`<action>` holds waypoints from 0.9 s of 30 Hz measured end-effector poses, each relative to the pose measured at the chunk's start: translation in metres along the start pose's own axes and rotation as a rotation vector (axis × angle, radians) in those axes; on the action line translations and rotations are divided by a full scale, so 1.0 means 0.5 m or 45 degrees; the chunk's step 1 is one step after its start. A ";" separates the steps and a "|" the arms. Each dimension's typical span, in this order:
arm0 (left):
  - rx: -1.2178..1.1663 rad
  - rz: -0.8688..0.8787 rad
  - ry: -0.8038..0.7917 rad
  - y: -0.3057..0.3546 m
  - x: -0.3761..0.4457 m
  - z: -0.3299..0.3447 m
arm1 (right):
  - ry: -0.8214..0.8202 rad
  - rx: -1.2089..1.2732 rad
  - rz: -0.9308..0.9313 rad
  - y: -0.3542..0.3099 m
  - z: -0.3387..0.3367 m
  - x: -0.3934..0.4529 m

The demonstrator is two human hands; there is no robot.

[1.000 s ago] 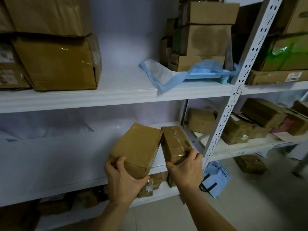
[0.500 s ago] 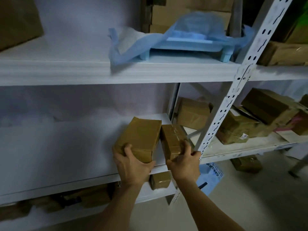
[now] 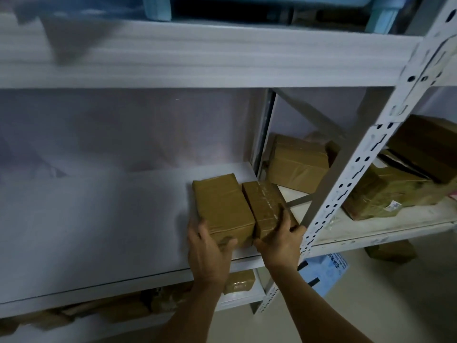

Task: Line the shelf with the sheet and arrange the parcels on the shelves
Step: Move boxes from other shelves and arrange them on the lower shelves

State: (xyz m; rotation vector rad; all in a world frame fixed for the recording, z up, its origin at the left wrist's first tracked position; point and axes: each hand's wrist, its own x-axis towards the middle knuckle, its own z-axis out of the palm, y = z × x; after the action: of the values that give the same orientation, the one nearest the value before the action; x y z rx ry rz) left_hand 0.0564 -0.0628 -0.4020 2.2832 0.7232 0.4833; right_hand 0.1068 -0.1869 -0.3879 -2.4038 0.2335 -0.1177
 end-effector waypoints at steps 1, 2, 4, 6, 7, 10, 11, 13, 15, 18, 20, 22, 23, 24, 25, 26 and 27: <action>-0.119 -0.019 0.022 -0.003 0.009 0.001 | 0.007 -0.008 -0.008 0.003 0.005 0.009; -0.261 -0.083 0.048 -0.002 0.020 0.001 | -0.002 -0.021 -0.016 0.007 0.010 0.017; -0.554 -0.392 0.034 0.004 0.058 0.002 | -0.047 -0.039 -0.022 0.013 0.018 0.035; -0.764 -0.649 -0.114 0.003 0.098 0.010 | -0.091 -0.046 -0.003 0.019 0.024 0.049; -0.790 -0.640 -0.218 0.001 0.107 0.011 | -0.107 -0.049 0.010 0.022 0.027 0.053; -0.753 -0.575 -0.492 0.000 0.107 0.002 | -0.163 -0.138 0.038 0.027 0.030 0.060; -0.748 -0.567 -0.566 0.002 0.103 -0.003 | -0.190 -0.200 0.048 0.027 0.029 0.062; -0.748 -0.557 -0.672 0.006 0.097 -0.011 | -0.225 -0.300 0.064 0.026 0.024 0.065; -0.743 -0.558 -0.676 0.009 0.095 -0.012 | -0.227 -0.360 0.070 0.022 0.018 0.067; -0.686 -0.577 -0.594 0.012 0.096 -0.002 | -0.173 -0.437 0.069 0.011 0.011 0.062; -0.643 -0.611 -0.521 0.016 0.098 0.012 | -0.156 -0.520 0.030 0.004 0.005 0.061; -0.611 -0.637 -0.441 0.024 0.100 0.022 | -0.178 -0.572 0.001 0.001 -0.004 0.064; -0.603 -0.642 -0.416 0.026 0.101 0.028 | -0.198 -0.571 -0.006 0.001 -0.010 0.067; -0.608 -0.653 -0.415 0.029 0.100 0.032 | -0.225 -0.560 -0.011 0.002 -0.014 0.068; -0.629 -0.666 -0.428 0.029 0.099 0.037 | -0.249 -0.542 -0.020 0.002 -0.019 0.068; -0.652 -0.688 -0.459 0.034 0.094 0.037 | -0.266 -0.523 -0.030 0.001 -0.023 0.065; -0.669 -0.712 -0.489 0.035 0.091 0.036 | -0.266 -0.505 -0.047 -0.001 -0.027 0.061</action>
State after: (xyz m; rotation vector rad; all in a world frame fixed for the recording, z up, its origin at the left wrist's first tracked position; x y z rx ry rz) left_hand 0.1070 -0.0544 -0.3961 1.5314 0.8678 -0.0374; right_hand 0.1346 -0.2012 -0.3768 -2.7900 0.1228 0.1796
